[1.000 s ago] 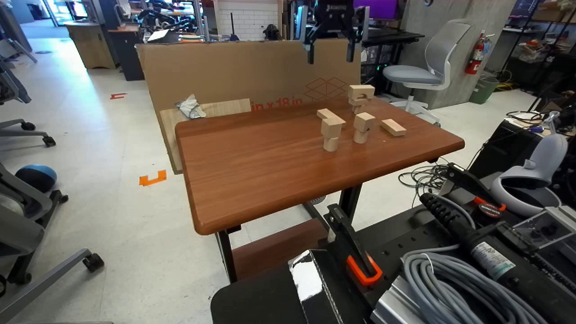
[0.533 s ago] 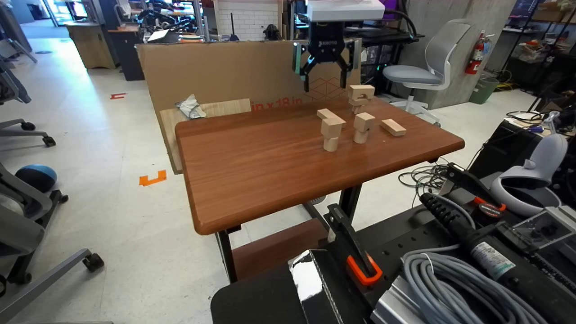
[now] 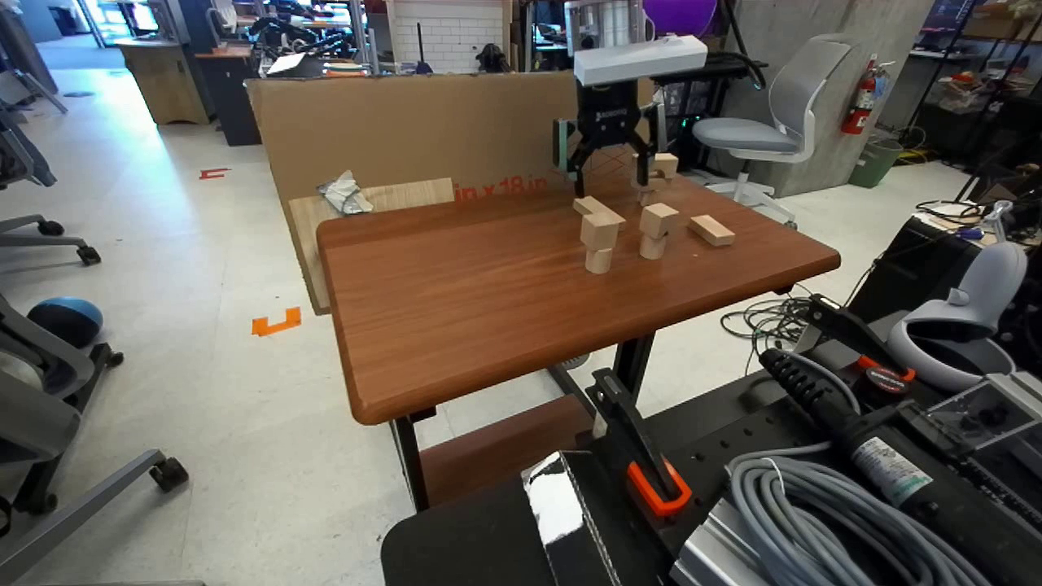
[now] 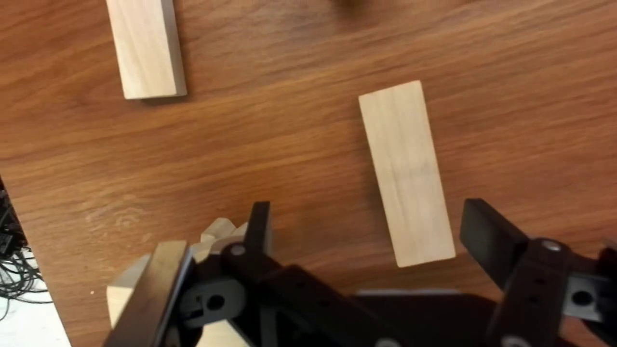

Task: Put a rectangular block on top of the cubes

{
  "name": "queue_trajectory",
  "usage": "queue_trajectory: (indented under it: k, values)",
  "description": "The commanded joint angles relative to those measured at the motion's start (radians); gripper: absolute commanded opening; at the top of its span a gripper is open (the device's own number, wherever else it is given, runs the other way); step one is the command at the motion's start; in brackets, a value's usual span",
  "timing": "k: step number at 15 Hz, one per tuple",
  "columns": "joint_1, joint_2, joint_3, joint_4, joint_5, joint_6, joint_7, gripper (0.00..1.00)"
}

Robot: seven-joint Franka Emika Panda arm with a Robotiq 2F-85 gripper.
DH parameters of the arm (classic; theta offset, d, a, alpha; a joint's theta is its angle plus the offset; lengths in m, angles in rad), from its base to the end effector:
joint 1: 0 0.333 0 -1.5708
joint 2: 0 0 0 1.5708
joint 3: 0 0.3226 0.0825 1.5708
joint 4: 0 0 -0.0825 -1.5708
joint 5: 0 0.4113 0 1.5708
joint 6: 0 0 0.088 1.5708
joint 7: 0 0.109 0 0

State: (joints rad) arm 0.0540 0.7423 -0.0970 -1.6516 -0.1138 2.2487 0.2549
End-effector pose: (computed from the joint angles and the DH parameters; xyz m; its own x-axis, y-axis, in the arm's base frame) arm 0.6905 -0.0275 0.1512 0.9724 -0.2063 -0.1088 -0.1855 -0.9669 0.1754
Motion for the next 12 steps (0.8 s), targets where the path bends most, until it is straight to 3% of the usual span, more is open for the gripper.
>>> queue_trajectory:
  k: [1, 7, 8, 9, 12]
  values:
    - [0.038, 0.049, -0.023, 0.047, -0.041, -0.053, 0.027, 1.00]
    - [0.066, 0.073, -0.018, 0.053, -0.072, -0.070, 0.025, 1.00]
    - [0.066, 0.075, -0.019, 0.058, -0.073, -0.072, 0.028, 0.75]
    - [0.065, 0.079, -0.019, 0.065, -0.072, -0.077, 0.026, 0.72]
    - [0.060, 0.086, -0.017, 0.085, -0.066, -0.107, 0.022, 0.49]
